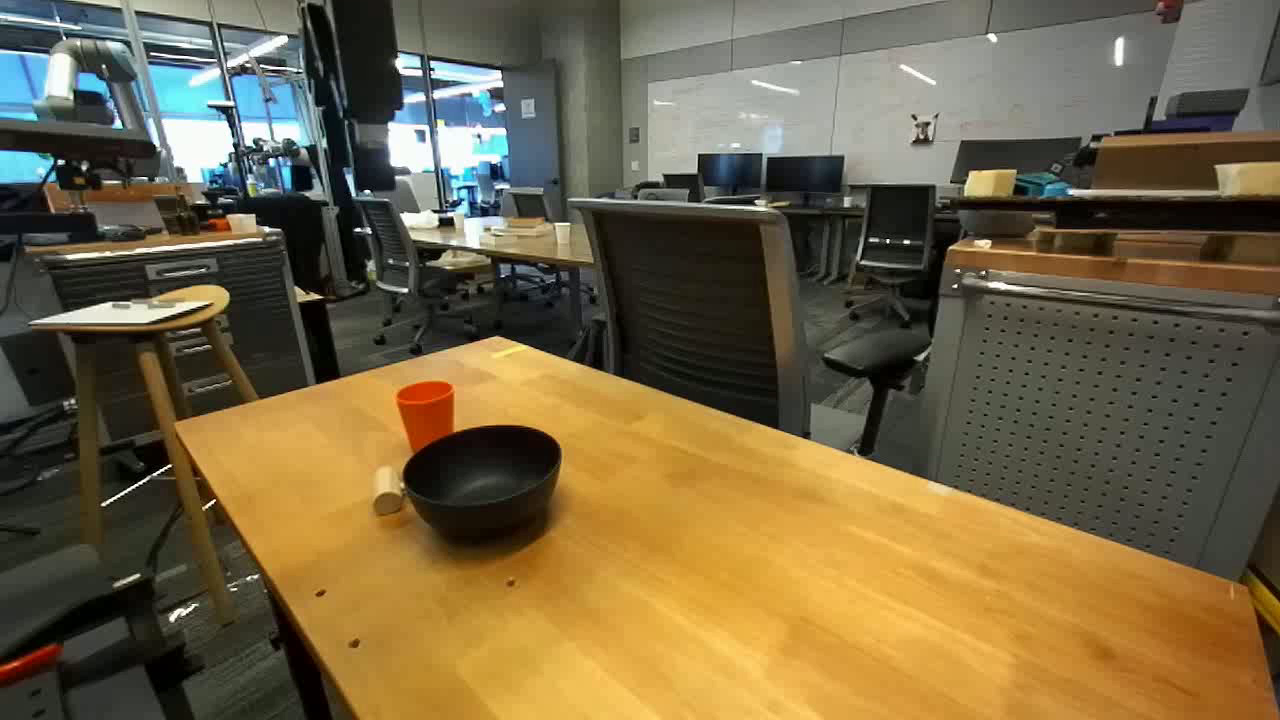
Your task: Put the cup in the bowl
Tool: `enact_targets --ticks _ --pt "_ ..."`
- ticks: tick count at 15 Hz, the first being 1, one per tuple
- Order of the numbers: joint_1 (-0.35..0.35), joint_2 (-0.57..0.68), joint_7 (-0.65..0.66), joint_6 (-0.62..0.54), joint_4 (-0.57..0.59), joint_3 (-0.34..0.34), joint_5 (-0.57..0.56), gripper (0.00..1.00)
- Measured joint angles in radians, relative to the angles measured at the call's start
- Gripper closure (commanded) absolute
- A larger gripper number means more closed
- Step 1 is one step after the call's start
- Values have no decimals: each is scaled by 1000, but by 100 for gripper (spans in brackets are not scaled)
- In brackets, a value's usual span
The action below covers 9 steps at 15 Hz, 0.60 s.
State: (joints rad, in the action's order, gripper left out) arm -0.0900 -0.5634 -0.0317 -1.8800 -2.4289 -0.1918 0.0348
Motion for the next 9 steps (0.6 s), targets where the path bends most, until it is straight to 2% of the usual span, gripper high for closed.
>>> enact_targets --ticks 9 --pt "-1 4 5 -5 5 9 -6 0"
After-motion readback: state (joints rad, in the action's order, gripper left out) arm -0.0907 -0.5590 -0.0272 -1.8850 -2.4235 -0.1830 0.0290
